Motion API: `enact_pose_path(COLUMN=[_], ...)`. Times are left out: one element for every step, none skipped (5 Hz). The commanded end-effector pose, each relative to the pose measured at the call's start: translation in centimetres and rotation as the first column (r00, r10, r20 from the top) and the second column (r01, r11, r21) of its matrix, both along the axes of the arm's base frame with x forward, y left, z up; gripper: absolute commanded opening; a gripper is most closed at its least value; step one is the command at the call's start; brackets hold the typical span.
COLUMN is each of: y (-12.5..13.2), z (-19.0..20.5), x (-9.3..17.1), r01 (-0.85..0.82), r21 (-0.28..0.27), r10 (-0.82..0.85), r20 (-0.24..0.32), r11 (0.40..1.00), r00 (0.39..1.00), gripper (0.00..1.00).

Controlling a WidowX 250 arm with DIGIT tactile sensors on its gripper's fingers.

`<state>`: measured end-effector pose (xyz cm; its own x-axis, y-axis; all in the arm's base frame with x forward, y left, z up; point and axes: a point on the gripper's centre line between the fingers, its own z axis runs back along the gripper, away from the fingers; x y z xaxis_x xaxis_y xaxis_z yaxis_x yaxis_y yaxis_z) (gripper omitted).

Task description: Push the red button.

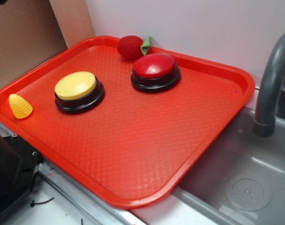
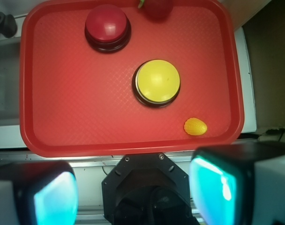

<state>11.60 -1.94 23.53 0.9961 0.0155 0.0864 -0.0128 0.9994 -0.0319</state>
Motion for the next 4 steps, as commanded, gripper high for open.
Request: enact_pose_path(y=[0.0, -0.1, 0.0, 0.0], z=[0.0, -2.5, -4.3, -4.3], x=[0.0, 5.0, 9.9, 9.9], r01=[0.0, -0.043, -0.1, -0.1], r21=[0.0, 0.024, -0.007, -0.007], r10=[0.0, 0.042, 0.099, 0.099], r20=[0.0, 0.041, -0.012, -0.012], r11=[1.0, 0.999, 0.995, 0.995], r00=[1.0, 0.998, 0.995, 0.995], gripper=[1.0, 1.0, 1.0, 1.0])
